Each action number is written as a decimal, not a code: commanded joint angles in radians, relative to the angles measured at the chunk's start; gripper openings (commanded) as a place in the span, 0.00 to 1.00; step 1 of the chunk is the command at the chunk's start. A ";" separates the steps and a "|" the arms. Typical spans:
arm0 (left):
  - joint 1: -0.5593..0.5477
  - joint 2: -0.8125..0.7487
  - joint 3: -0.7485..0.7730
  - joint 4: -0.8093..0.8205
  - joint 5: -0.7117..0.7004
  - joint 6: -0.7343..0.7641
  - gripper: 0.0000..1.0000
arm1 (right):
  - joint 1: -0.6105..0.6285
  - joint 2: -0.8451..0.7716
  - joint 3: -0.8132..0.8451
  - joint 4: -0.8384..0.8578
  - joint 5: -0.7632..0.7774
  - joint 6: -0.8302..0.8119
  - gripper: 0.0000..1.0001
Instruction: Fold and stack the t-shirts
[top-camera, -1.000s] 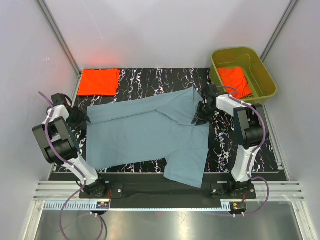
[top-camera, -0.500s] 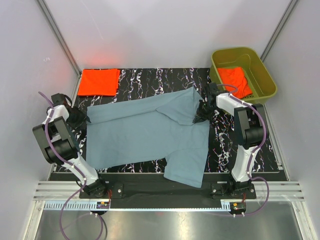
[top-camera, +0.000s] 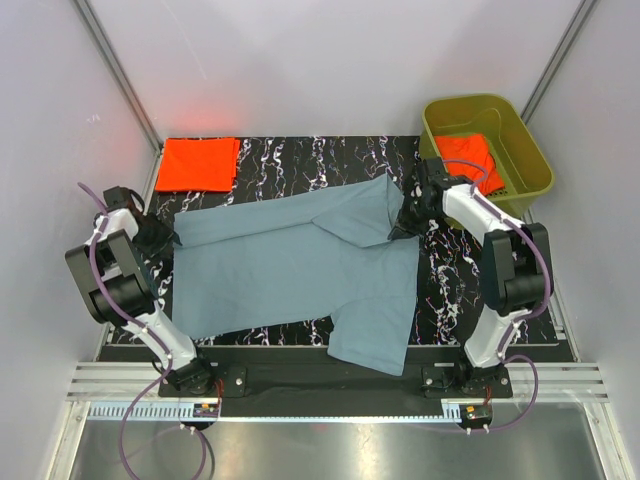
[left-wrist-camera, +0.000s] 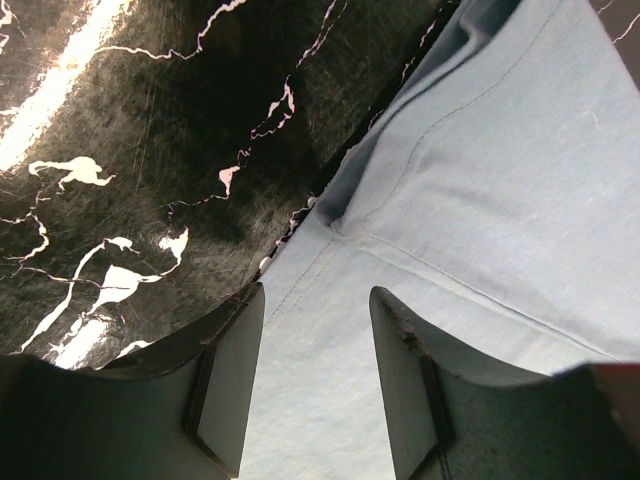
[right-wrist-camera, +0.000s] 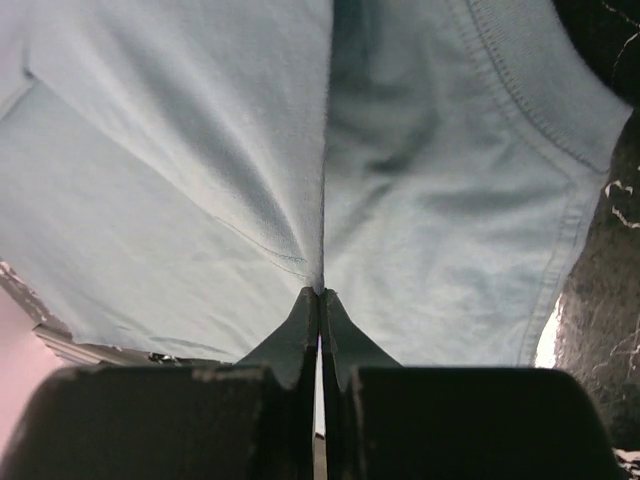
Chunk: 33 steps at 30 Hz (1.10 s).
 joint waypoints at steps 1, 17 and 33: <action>-0.001 0.007 0.032 0.033 -0.007 0.004 0.52 | 0.002 -0.068 -0.008 -0.052 -0.036 0.024 0.00; -0.001 0.027 0.039 0.039 -0.011 0.001 0.52 | 0.007 -0.143 -0.112 -0.028 -0.069 0.121 0.00; -0.002 -0.042 0.032 0.025 -0.007 -0.004 0.52 | 0.005 -0.173 -0.137 -0.040 -0.095 0.113 0.00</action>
